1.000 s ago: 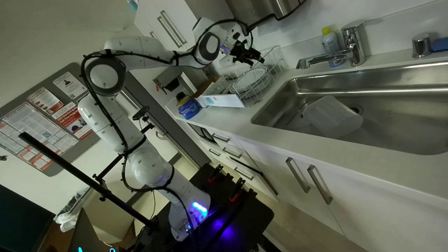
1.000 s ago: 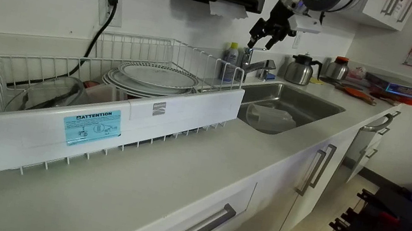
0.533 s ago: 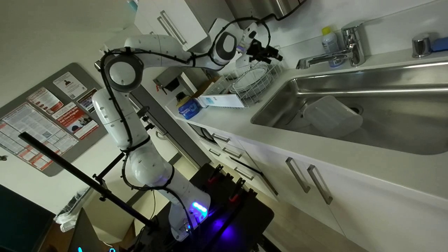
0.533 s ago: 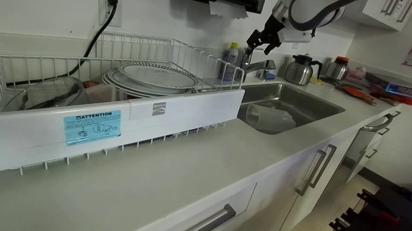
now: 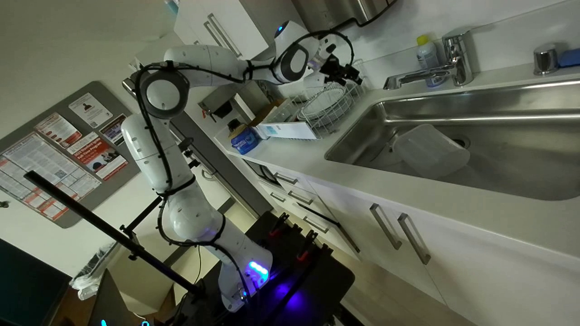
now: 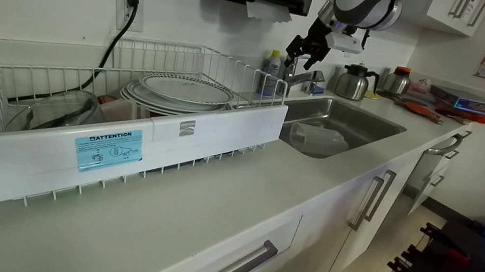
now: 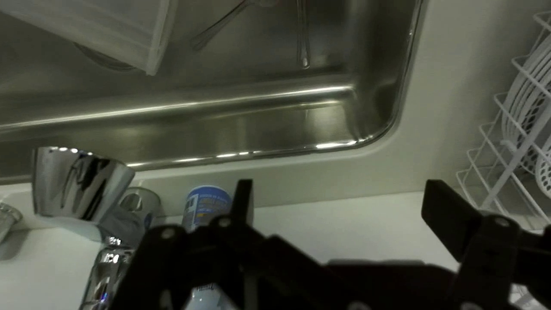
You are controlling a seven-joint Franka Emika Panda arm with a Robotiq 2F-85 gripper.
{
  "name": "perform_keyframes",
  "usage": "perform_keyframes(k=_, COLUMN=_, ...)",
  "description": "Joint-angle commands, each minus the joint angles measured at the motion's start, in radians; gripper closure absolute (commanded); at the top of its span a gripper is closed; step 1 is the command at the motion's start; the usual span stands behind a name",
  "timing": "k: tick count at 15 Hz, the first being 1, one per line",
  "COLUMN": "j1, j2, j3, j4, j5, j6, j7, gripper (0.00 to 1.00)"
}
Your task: Turn the faucet from the left to the right
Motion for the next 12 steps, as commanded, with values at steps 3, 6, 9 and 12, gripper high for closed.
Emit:
perform_keyframes(k=3, j1=-0.02, j2=0.066, j3=-0.003, j4=0.081, j5=0.048, j6=-0.039, j7=-0.03, gripper=0.43)
perform_keyframes(k=6, j1=-0.017, j2=0.098, j3=-0.017, j4=0.105, j5=0.033, j6=-0.009, j7=-0.017, gripper=0.66)
perform_keyframes(k=9, j1=-0.02, j2=0.133, j3=-0.021, j4=0.131, j5=0.036, j6=0.056, j7=-0.02, gripper=0.9)
perform_keyframes(k=12, j1=-0.012, j2=0.171, j3=-0.043, j4=0.154, j5=0.011, j6=0.15, j7=0.0, gripper=1.0)
